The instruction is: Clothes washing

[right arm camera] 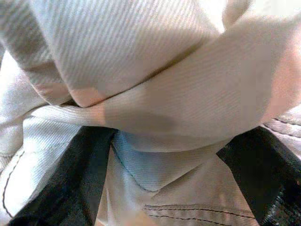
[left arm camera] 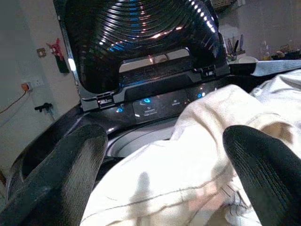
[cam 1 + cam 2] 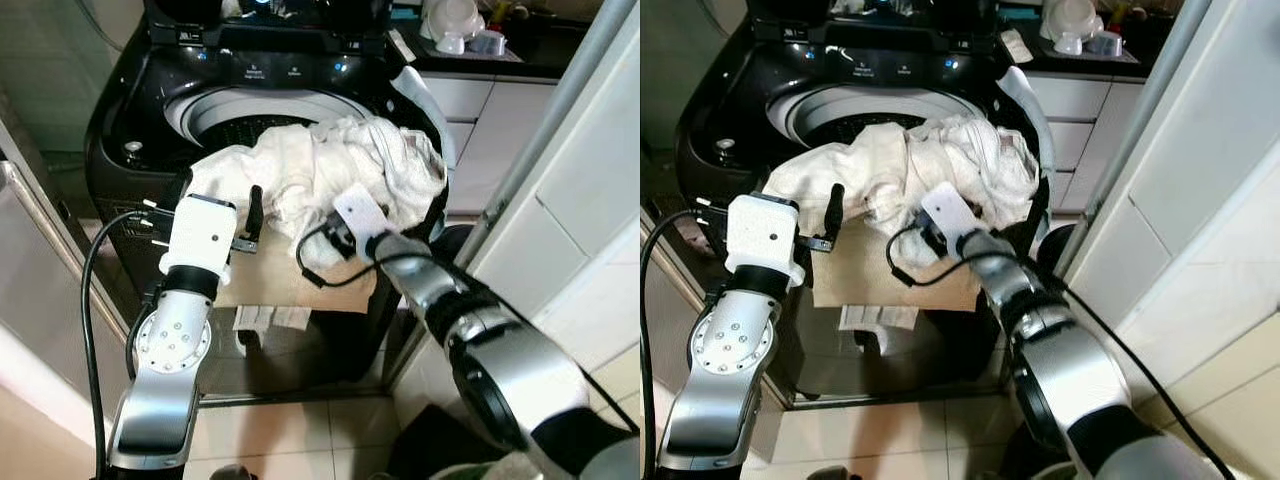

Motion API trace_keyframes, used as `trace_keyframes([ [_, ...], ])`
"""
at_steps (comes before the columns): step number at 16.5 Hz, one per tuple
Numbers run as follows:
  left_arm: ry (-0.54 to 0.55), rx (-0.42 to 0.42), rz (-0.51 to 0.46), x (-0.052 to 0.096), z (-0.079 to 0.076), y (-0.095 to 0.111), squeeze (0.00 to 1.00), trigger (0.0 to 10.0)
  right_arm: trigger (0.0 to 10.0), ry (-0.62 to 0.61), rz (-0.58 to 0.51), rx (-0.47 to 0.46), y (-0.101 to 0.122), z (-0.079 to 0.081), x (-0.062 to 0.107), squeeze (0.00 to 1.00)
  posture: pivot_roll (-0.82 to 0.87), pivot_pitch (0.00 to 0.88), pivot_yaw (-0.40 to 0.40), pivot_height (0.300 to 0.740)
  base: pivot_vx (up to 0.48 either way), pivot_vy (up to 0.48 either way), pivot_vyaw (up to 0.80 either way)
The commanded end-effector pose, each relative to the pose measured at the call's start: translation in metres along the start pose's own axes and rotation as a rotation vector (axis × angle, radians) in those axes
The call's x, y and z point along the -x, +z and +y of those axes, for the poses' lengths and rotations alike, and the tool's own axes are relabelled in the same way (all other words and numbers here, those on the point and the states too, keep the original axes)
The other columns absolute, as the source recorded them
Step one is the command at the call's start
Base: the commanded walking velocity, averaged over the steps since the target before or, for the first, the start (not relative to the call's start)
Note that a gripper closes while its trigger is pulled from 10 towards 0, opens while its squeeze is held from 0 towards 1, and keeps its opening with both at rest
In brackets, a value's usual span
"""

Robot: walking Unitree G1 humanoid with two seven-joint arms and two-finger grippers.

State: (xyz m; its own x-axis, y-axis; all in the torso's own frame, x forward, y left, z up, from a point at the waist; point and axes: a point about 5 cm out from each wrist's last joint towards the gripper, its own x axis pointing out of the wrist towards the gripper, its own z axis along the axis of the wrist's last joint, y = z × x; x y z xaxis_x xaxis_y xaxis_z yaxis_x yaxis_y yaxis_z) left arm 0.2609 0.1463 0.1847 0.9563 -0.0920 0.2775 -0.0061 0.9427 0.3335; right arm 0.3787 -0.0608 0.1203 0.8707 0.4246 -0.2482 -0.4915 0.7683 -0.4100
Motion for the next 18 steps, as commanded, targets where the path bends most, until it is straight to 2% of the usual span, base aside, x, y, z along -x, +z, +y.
trace_keyframes([
  [1, -0.002, 0.001, -0.003, 0.0, -0.003, 0.002, 0.0, 10.0, 10.0, -0.138, -0.177, 0.081, 0.059, -0.033, -0.006, 0.0, 0.14, 0.0, -0.091, 0.74, 0.0, 0.0, 0.0],
  [4, 0.001, 0.003, 0.011, 0.006, -0.004, 0.001, 0.0, 10.0, 10.0, -0.308, -0.322, 0.209, 0.109, -0.057, -0.002, 0.0, 0.14, 0.0, -0.1, 0.74, 0.0, 0.0, 0.0],
  [5, 0.003, 0.003, 0.018, 0.008, -0.005, 0.0, 0.0, 10.0, 10.0, -0.353, -0.397, 0.266, 0.132, -0.06, 0.0, 0.0, 0.15, 0.0, -0.103, 0.74, 0.0, 0.0, 0.0],
  [7, 0.005, 0.001, 0.025, 0.009, -0.006, -0.001, 0.0, 10.0, 10.0, -0.366, -0.483, 0.319, 0.159, -0.057, 0.002, 0.0, 0.15, 0.0, -0.109, 0.74, 0.0, 0.0, 0.0],
  [8, 0.006, 0.0, 0.026, 0.008, -0.006, -0.001, 0.0, 10.0, 10.0, -0.368, -0.518, 0.307, 0.17, -0.057, 0.004, 0.0, 0.15, 0.0, -0.114, 0.74, 0.0, 0.0, 0.0],
  [10, 0.012, -0.001, 0.023, 0.006, -0.006, 0.0, 0.0, 10.0, 10.0, -0.375, -0.55, 0.246, 0.176, -0.06, 0.006, 0.0, 0.15, 0.0, -0.115, 0.74, 0.0, 0.0, 0.0],
  [12, 0.02, -0.001, 0.029, 0.006, -0.006, -0.001, 0.0, 10.0, 10.0, -0.335, -0.601, 0.092, 0.162, -0.059, 0.008, 0.0, 0.13, 0.0, -0.116, 0.74, 0.0, 0.0, 0.0],
  [13, 0.022, -0.01, 0.036, 0.005, -0.006, -0.003, 0.0, 10.0, 10.0, -0.307, -0.593, -0.069, 0.143, -0.062, 0.008, 0.0, 0.11, 0.0, -0.109, 0.74, 0.0, 0.0, 0.0],
  [15, 0.009, -0.02, 0.062, 0.001, -0.007, -0.009, 0.0, 10.0, 10.0, -0.289, -0.557, -0.3, 0.098, -0.063, 0.011, 0.0, 0.08, 0.0, -0.091, 0.74, 0.0, 0.0, 0.0],
  [16, 0.007, -0.022, 0.072, 0.0, -0.006, -0.011, 0.0, 10.0, 10.0, -0.29, -0.548, -0.353, 0.083, -0.061, 0.013, 0.0, 0.07, 0.0, -0.087, 0.74, 0.0, 0.0, 0.0],
  [18, -0.002, -0.008, 0.099, -0.004, -0.006, -0.016, 0.0, 10.0, 10.0, -0.338, -0.537, -0.36, 0.049, -0.058, 0.024, 0.0, 0.05, 0.0, -0.075, 0.74, 0.0, 0.0, 0.0],
])
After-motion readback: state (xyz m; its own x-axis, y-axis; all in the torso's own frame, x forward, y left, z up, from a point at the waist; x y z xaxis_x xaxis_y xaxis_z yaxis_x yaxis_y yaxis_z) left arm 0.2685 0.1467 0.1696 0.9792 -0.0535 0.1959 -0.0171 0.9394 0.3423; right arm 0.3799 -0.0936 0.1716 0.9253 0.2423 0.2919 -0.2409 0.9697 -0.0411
